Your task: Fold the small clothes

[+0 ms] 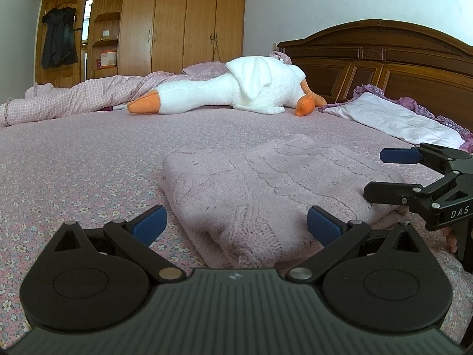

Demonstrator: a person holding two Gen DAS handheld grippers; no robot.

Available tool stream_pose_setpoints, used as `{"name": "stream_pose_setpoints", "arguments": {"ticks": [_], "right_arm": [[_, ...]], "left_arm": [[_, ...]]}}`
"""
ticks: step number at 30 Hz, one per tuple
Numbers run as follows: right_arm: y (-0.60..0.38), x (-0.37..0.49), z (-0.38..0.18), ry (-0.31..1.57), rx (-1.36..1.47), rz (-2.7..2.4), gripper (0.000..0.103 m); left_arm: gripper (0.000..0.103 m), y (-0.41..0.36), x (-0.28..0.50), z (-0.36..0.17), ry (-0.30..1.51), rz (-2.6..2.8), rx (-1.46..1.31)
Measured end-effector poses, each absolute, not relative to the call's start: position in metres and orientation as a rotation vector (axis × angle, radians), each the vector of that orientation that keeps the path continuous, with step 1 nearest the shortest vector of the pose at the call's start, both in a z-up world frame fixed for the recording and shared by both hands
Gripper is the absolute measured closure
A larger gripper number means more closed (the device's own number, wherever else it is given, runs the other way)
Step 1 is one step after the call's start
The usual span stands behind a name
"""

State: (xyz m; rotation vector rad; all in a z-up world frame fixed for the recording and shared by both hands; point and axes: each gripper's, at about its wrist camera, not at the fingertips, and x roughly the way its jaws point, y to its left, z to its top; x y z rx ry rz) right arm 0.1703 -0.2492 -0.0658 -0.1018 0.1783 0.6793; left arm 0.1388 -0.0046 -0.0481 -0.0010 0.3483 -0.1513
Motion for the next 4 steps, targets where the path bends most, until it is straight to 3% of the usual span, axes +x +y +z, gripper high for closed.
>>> {"name": "stream_pose_setpoints", "arguments": {"ticks": [4], "right_arm": [[-0.2490,0.1704,-0.0656,0.178,-0.102,0.679,0.000]], "left_arm": [[0.000,-0.0048,0.1395,-0.0470,0.352,-0.151,-0.002]]}}
